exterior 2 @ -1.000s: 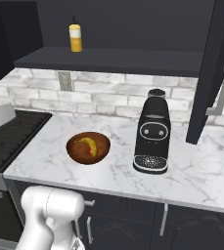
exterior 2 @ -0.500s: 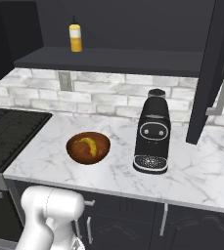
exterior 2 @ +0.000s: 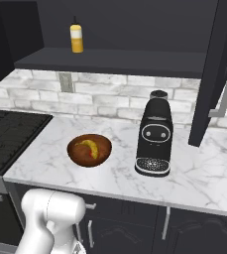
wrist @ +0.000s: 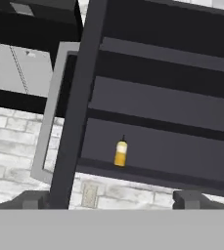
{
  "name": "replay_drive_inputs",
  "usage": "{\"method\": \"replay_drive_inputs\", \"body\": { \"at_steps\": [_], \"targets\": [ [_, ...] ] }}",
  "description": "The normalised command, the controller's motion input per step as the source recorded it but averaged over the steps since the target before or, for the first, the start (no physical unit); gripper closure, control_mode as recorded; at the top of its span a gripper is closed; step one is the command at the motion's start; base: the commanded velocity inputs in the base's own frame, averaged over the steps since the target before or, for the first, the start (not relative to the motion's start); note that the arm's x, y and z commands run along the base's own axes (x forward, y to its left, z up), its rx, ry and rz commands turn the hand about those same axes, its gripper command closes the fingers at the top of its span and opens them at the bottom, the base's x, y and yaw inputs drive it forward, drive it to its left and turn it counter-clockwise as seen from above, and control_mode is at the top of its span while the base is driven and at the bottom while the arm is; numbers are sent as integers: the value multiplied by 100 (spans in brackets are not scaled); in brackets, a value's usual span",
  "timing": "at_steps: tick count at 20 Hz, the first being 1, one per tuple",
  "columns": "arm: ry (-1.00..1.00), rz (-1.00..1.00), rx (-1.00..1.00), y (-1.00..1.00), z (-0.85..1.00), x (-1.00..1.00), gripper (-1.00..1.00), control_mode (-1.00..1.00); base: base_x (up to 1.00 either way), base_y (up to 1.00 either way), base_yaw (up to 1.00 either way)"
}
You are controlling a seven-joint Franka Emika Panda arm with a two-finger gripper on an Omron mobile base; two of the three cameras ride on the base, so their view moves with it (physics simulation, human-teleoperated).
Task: Open the cabinet. Pick the apple and banana from the cabinet and place them into the bowl. Then close the cabinet.
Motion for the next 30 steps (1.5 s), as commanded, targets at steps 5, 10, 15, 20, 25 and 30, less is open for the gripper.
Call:
{"method": "replay_drive_inputs", "body": {
  "at_steps": [5,10,15,20,25,30],
  "targets": [
    [-31,-3,0,41,0,0,-100,-100,0,0,0],
    [-24,-18,0,20,0,26,-100,-100,0,0,0],
    [-16,-31,0,2,-3,55,-100,-100,0,0,0],
    [-10,-38,0,0,-10,67,-100,-100,0,0,0],
    [-8,-32,-1,-6,-10,79,-100,-100,0,0,0],
    [-7,-19,0,-39,-20,70,-100,-100,0,0,0]
  ]
}}
